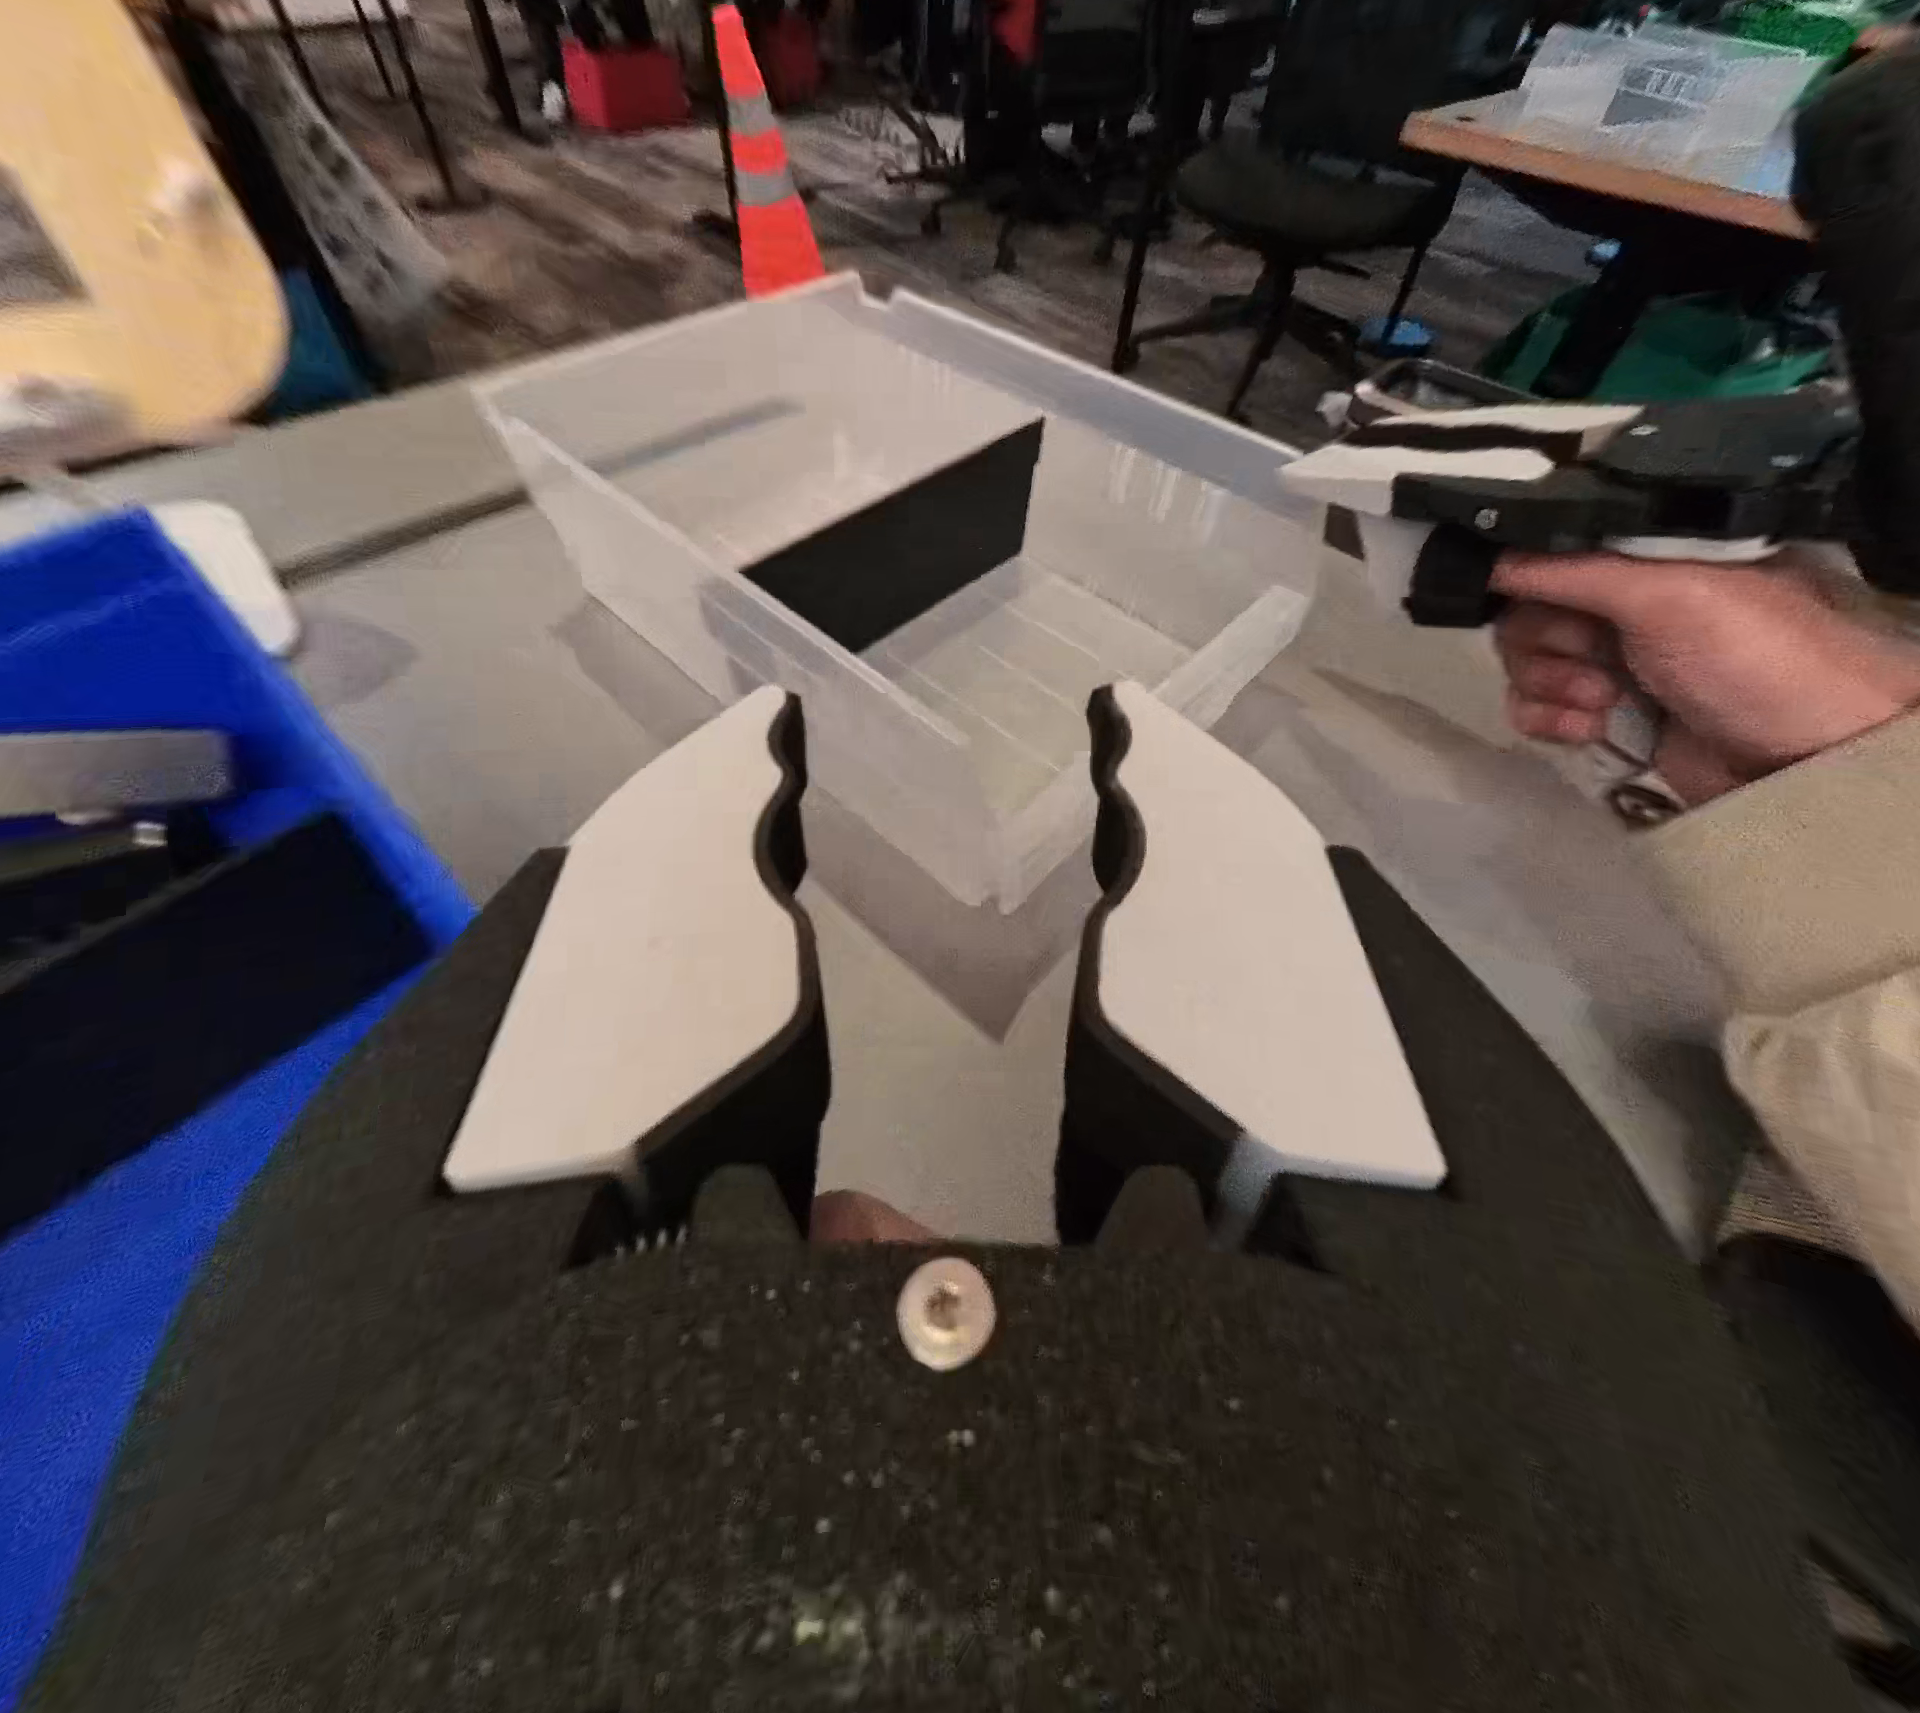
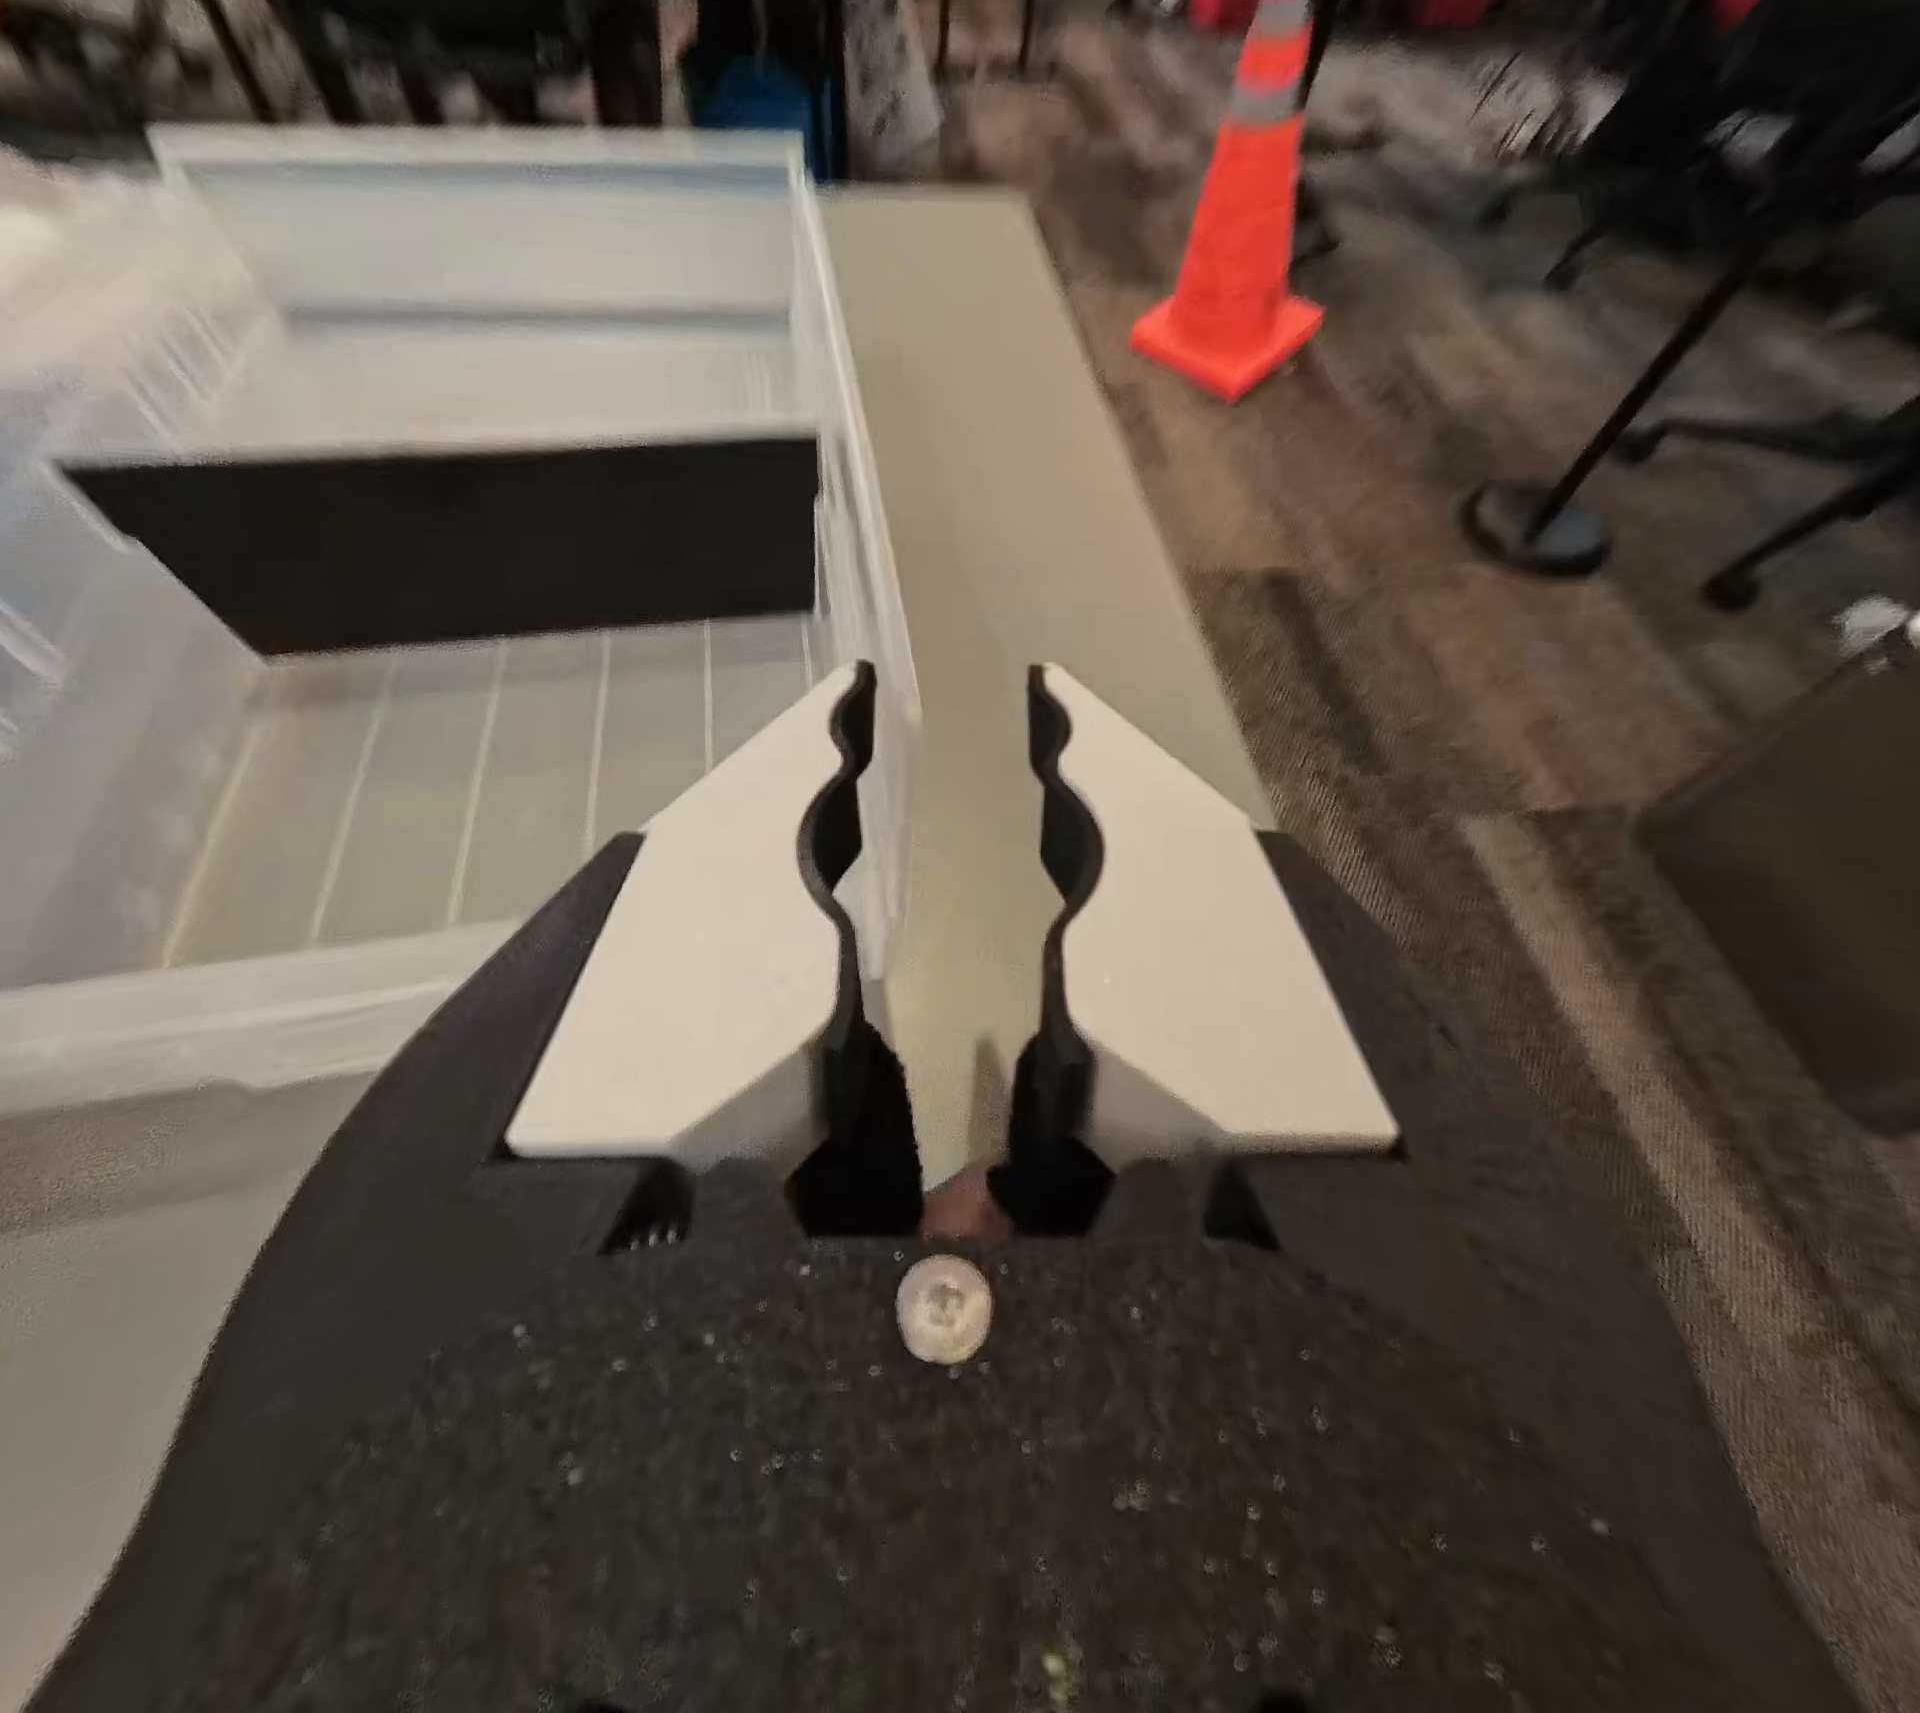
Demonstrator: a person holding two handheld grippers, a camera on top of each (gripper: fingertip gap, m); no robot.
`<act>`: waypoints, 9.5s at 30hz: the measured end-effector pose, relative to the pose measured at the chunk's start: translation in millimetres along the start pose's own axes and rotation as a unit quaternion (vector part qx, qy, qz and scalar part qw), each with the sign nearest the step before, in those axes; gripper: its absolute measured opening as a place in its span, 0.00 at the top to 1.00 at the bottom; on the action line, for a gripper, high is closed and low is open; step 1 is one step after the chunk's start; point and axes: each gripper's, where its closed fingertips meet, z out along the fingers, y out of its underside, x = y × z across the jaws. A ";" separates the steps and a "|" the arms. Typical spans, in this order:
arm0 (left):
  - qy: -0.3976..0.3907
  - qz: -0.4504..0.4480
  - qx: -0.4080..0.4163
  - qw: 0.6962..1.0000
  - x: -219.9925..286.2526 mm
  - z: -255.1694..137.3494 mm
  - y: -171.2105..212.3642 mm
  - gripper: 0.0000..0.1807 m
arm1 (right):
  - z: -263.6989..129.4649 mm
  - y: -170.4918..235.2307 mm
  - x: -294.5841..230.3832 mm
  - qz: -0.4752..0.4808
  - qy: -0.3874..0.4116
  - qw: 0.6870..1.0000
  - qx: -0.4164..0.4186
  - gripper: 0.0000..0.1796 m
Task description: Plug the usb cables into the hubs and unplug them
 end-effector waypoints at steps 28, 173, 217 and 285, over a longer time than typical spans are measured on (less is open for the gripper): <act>-0.274 -0.094 -0.110 0.951 -251.3 -147.0 135.1 0.98 | -40.1 36.9 -360.0 0.000 -0.102 0.993 -0.057 0.98; 0.203 0.341 -0.614 0.683 -484.5 -133.0 170.6 0.72 | -104.1 59.3 -284.6 0.061 -0.422 0.902 -0.069 0.76; 0.004 -0.066 -0.053 0.996 -201.5 -55.6 -17.0 0.84 | -95.9 -116.1 -385.0 -0.090 -0.405 0.905 0.090 0.76; 0.006 0.060 -0.047 0.997 -172.0 -37.7 24.1 0.84 | -71.8 -84.9 -396.0 -0.018 -0.410 0.908 0.085 0.92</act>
